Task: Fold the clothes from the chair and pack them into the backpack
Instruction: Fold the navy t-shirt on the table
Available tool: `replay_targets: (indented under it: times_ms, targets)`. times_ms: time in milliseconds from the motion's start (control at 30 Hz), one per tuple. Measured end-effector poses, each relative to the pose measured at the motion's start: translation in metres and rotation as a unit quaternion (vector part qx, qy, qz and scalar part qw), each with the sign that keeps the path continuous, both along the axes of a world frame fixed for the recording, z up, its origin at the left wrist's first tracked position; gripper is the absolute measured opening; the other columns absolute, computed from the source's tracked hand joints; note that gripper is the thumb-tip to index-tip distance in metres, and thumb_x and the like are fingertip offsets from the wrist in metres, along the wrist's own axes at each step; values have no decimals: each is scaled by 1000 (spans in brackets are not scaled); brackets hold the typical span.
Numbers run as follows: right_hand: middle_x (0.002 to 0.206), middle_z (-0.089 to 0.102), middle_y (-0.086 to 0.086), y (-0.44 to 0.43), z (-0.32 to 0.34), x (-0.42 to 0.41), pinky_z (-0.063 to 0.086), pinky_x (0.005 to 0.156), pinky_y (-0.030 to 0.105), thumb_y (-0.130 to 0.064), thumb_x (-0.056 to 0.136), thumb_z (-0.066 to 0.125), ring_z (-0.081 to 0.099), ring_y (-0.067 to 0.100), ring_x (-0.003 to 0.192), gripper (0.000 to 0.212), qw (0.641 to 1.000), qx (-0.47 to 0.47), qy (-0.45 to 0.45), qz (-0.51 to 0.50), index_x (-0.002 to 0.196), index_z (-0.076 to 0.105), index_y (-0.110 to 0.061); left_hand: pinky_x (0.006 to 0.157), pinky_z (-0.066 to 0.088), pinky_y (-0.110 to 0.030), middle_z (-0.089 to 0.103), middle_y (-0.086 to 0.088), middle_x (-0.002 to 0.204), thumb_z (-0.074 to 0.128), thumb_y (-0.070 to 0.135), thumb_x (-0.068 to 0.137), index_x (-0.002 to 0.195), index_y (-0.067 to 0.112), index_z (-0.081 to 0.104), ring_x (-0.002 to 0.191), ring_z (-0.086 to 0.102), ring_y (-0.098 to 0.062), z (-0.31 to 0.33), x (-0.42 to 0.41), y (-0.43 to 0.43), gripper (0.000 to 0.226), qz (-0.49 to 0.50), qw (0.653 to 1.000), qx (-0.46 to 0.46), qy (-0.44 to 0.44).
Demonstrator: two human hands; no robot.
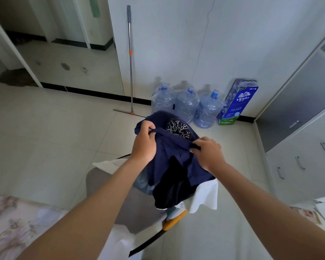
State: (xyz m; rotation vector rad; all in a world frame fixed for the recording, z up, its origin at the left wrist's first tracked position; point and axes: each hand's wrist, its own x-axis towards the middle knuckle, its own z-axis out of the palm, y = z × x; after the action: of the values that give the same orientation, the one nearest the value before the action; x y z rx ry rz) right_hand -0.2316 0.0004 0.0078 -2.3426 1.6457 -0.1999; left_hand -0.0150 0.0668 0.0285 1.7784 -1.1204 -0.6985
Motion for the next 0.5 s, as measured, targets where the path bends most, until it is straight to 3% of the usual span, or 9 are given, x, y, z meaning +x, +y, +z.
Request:
replay_targets:
  times_ms: [100, 200, 300, 367, 433, 467, 500]
  targets:
    - [105, 69, 8, 0, 18, 32, 43, 76, 37, -23, 95, 58, 61, 34, 97, 19, 992, 2, -125, 0, 111, 66, -16, 89, 46, -34, 49, 8, 127, 53, 8, 85, 127, 43, 43, 107, 55, -18, 6, 19, 3, 55, -119, 990, 62, -53]
    - [92, 66, 1, 5, 38, 64, 33, 70, 28, -13, 95, 54, 57, 21, 82, 17, 981, -7, -176, 80, 108, 65, -14, 102, 38, -25, 39, 10, 140, 72, 17, 80, 145, 48, 29, 127, 43, -8, 5, 17, 3, 83, -204, 977, 65, -23]
    - [89, 61, -8, 1, 36, 74, 36, 70, 19, -12, 92, 61, 55, 14, 82, 15, 969, 21, -235, 76, 104, 67, -17, 89, 38, -16, 62, 6, 122, 66, 10, 87, 132, 29, 55, 115, 57, -13, 1, 21, -1, 50, -122, 988, 14, -89]
    - [117, 60, -5, -5, 23, 71, 40, 93, 17, -24, 83, 73, 56, 17, 110, 41, 972, 44, -215, 82, 122, 62, -24, 89, 46, -24, 68, 5, 112, 57, 4, 89, 116, 24, 66, 106, 62, -15, 2, 31, -1, 34, -64, 992, -2, -108]
    - [154, 32, 1, -11, 6, 69, 21, 120, 40, -47, 69, 80, 24, 26, 146, 94, 988, 50, -78, 121, 150, 34, -34, 93, 50, -32, 69, 5, 108, 51, -2, 89, 108, 21, 69, 103, 62, -14, 9, 44, 3, 35, -51, 995, -22, -81]
    - [161, 16, 2, -14, -4, 71, 9, 122, 49, -55, 66, 80, 8, 26, 151, 110, 991, 48, -21, 122, 155, 18, -38, 94, 50, -32, 69, 6, 108, 50, -5, 88, 105, 21, 69, 103, 62, -13, 15, 51, 6, 37, -51, 996, -36, -63]
    - [163, 9, 3, -16, -10, 75, 2, 120, 54, -58, 66, 79, 0, 28, 152, 113, 993, 46, 9, 108, 155, 11, -41, 94, 49, -31, 68, 7, 108, 48, -8, 87, 102, 21, 70, 103, 62, -11, 22, 56, 10, 39, -53, 996, -49, -53]
